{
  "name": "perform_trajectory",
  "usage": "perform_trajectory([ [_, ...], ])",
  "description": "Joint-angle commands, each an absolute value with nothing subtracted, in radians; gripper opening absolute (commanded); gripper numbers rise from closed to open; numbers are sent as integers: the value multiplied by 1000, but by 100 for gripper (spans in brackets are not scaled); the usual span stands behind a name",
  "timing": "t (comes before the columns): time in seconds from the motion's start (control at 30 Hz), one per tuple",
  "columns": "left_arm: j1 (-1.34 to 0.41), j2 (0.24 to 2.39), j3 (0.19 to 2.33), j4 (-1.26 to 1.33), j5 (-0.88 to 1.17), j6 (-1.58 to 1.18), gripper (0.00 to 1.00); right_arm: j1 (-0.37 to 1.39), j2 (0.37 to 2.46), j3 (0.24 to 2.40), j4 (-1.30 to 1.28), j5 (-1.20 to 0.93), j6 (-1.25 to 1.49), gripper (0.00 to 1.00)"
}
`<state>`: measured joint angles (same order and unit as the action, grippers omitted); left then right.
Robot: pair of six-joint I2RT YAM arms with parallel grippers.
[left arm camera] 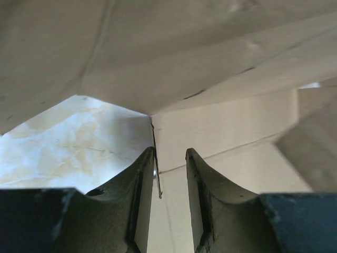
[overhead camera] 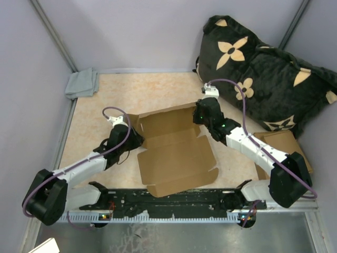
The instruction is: Fold the paper box
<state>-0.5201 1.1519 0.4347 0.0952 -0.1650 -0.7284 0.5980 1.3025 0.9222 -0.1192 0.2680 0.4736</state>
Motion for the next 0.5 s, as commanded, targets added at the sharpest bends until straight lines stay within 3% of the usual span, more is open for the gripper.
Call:
perform_trajectory([
  [0.0, -520, 1122, 406, 204, -57, -753, 37, 599, 1292, 926, -78, 241, 489, 5],
  [0.47, -524, 1385, 390, 409, 81, -821, 35, 598, 1284, 910, -83, 216, 497, 5],
])
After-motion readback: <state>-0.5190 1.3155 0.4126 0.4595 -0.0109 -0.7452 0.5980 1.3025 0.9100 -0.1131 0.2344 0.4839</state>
